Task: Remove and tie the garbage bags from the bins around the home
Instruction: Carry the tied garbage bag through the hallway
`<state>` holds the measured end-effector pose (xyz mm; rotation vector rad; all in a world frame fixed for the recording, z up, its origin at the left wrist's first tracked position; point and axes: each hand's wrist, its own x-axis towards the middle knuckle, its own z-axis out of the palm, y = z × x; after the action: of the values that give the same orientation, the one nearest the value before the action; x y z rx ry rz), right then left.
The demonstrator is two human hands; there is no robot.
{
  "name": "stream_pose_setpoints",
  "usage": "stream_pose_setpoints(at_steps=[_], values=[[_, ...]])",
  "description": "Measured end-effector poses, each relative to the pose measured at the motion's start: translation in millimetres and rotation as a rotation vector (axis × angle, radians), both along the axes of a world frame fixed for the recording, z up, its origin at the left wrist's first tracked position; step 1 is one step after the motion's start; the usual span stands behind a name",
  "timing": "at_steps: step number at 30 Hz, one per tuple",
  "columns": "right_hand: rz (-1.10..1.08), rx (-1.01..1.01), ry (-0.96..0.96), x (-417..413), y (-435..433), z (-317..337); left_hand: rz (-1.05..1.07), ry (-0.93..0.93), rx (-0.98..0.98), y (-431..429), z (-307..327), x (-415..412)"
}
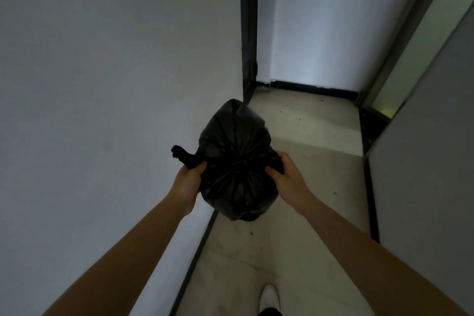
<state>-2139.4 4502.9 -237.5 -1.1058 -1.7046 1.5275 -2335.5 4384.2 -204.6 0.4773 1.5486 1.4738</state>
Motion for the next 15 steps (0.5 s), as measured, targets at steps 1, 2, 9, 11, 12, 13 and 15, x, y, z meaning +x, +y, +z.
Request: stream_pose_setpoints(at_steps=[1, 2, 9, 11, 12, 13, 15], values=[[0.008, -0.017, -0.028, -9, 23, -15, 0.019, -0.023, -0.031, 23, -13, -9], [0.021, -0.036, -0.054, -18, 44, -30, 0.036, -0.039, -0.065, 44, -29, -20], [0.025, -0.198, -0.276, -71, 131, -193, 0.114, -0.114, -0.304, 130, -188, -68], [0.022, -0.204, -0.348, -81, 138, -260, 0.153, -0.148, -0.387, 139, -258, -75], [0.017, -0.219, -0.387, -85, 138, -297, 0.171, -0.166, -0.429, 141, -296, -79], [0.008, -0.232, -0.416, -89, 137, -337, 0.188, -0.181, -0.466, 141, -335, -81], [-0.02, -0.264, -0.468, -95, 132, -413, 0.214, -0.2, -0.543, 140, -414, -85]])
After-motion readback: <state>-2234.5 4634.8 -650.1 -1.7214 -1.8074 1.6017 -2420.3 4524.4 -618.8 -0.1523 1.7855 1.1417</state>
